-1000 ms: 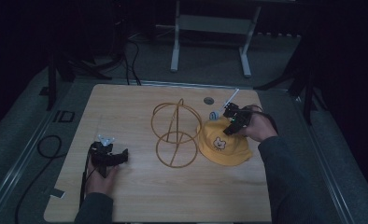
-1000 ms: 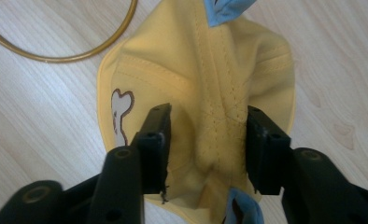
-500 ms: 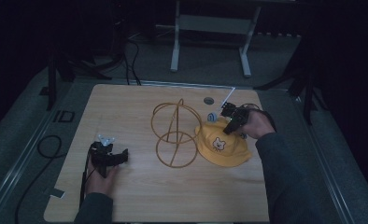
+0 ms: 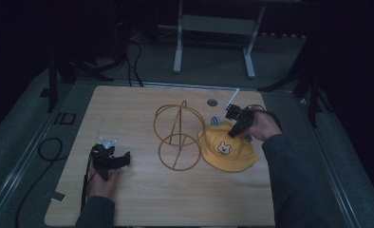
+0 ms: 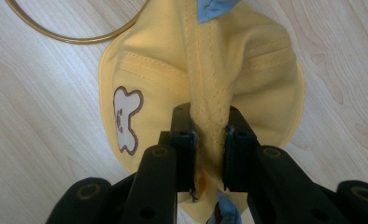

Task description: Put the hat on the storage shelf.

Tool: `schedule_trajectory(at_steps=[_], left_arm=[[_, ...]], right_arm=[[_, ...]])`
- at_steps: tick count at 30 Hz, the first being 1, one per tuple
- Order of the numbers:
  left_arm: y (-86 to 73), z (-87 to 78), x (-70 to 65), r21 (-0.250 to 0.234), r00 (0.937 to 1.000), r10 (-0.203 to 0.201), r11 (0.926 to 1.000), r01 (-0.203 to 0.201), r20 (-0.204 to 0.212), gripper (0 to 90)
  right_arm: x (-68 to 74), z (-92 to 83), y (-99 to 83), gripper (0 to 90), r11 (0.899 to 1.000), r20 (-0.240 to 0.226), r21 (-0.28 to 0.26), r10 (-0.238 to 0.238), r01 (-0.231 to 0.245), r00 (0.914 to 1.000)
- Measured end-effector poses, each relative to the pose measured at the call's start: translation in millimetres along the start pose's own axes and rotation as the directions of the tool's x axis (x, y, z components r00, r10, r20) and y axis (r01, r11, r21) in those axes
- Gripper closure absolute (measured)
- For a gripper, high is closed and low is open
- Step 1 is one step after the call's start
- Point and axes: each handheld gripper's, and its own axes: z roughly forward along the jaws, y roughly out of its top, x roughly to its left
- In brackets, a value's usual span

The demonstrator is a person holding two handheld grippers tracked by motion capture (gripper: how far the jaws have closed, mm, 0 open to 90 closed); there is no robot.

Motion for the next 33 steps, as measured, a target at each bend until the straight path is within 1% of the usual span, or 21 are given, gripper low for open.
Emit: schedule_trajectory(at_steps=[10, 11, 17, 25, 33], left_arm=[[0.0, 0.1, -0.1, -0.001, 1.0, -0.001, 1.0, 0.001, 0.0, 13.6], [0.0, 0.1, -0.1, -0.002, 1.0, -0.002, 1.0, 0.002, 0.0, 13.5], [0.0, 0.2, -0.1, -0.002, 1.0, -0.002, 1.0, 0.002, 0.0, 13.6], [0.0, 0.1, 0.0, -0.001, 1.0, -0.001, 1.0, 0.001, 0.0, 13.6], [0.0, 0.1, 0.0, -0.001, 1.0, -0.001, 1.0, 0.001, 0.0, 13.5]], right_arm=[[3.4, -14.7, 2.7, 77.5, 1.0, 0.007, -0.013, -0.018, 0.018, 0.9998], [4.0, -17.5, 3.5, 77.5, 0.999, 0.007, -0.013, -0.03, 0.03, 0.9995], [5.0, -25.3, 4.7, 77.5, 0.999, 0.006, -0.015, -0.043, 0.043, 0.9991], [4.0, -40.4, 5.0, 77.5, 0.998, 0.007, -0.038, -0.056, 0.056, 0.9984], [5.5, -50.0, 5.5, 77.5, 0.995, 0.003, -0.058, -0.077, 0.077, 0.997]])
